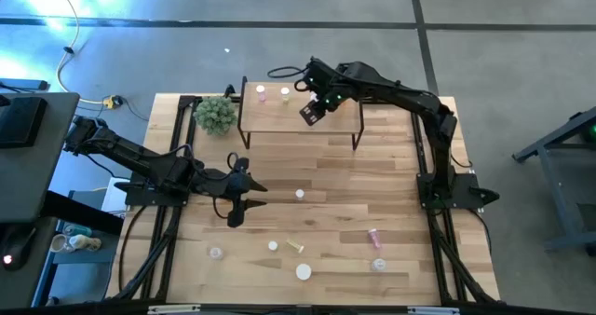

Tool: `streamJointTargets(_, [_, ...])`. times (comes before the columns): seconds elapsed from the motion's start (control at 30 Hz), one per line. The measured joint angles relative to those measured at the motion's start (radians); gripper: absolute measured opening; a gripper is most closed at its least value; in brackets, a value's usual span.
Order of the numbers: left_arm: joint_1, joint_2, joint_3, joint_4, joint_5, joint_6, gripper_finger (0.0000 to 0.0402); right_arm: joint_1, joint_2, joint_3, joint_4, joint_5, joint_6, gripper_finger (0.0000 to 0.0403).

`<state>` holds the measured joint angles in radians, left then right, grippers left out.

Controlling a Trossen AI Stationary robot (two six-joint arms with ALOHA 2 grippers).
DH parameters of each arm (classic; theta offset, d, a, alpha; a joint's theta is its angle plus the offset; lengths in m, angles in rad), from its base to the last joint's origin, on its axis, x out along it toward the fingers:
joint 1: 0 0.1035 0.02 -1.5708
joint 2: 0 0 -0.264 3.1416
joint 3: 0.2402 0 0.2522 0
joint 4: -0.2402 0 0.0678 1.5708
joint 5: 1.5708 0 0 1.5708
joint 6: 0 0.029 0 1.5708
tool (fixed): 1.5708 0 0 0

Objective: Pick and place medicine bottles onto shelf by color
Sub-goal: Put the top pink pill bottle aligned with the other pink pill bottle on the shelf

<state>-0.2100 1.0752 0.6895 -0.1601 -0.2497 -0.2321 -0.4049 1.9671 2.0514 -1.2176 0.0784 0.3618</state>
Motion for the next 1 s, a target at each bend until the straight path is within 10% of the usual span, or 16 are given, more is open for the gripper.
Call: streamJointTargets(1.0, [-0.001, 0.000, 0.000, -0.032, 0.003, -0.002, 0.0172, 0.394, -0.075, -0.080, -0.347, 0.258, -0.095, 0.0156])
